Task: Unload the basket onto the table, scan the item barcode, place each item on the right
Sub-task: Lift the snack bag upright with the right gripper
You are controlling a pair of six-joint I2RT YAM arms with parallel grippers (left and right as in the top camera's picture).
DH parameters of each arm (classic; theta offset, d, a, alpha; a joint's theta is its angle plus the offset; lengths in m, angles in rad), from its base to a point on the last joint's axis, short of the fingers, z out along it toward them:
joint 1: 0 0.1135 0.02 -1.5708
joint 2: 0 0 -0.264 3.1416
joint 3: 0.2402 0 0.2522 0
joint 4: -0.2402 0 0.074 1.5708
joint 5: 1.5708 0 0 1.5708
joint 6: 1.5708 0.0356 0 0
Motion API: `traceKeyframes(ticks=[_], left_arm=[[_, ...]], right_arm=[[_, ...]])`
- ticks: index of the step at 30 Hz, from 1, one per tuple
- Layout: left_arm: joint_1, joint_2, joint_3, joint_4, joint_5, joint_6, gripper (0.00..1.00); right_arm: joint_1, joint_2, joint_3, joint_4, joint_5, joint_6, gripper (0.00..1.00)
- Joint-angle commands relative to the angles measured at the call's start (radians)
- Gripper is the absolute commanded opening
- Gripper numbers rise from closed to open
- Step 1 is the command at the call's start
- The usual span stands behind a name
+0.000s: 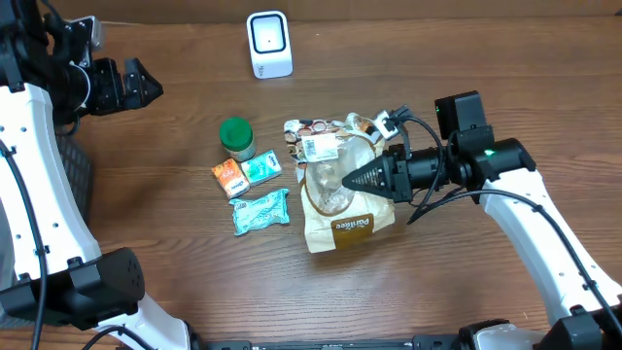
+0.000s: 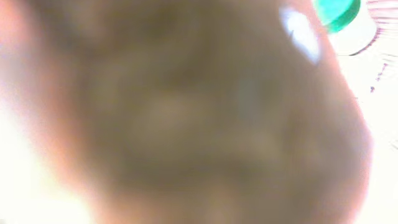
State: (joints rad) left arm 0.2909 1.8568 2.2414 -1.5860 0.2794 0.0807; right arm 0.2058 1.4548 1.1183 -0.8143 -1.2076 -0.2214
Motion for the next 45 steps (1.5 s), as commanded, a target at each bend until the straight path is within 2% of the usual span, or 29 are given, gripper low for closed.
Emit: traceKeyframes(ticks=[1, 10, 15, 23, 26, 42, 45], left_arm=[[0.01, -0.013, 0.02, -0.002, -0.002, 0.046, 1.0], [0.058, -0.013, 0.02, 0.024, -0.006, 0.077, 1.0], [0.071, -0.013, 0.02, 0.024, -0.109, 0.077, 1.0], [0.069, -0.013, 0.02, 0.024, -0.138, 0.077, 1.0], [0.069, -0.013, 0.02, 0.024, -0.138, 0.077, 1.0], [0.069, -0.013, 0.02, 0.024, -0.138, 0.077, 0.99], [0.069, -0.013, 0.02, 0.024, -0.138, 0.077, 1.0]], right_arm=[[-0.028, -0.023, 0.027, -0.008, -0.025, -0.015, 0.04], [-0.027, -0.023, 0.027, -0.007, -0.037, -0.015, 0.04], [-0.027, -0.022, 0.028, 0.012, -0.118, -0.006, 0.04], [-0.027, -0.022, 0.028, 0.119, -0.134, 0.179, 0.04], [-0.027, -0.022, 0.027, 0.127, -0.134, 0.197, 0.04], [-0.011, -0.022, 0.027, 0.126, -0.086, 0.199, 0.04], [-0.01, -0.022, 0.028, 0.129, -0.003, 0.267, 0.04]])
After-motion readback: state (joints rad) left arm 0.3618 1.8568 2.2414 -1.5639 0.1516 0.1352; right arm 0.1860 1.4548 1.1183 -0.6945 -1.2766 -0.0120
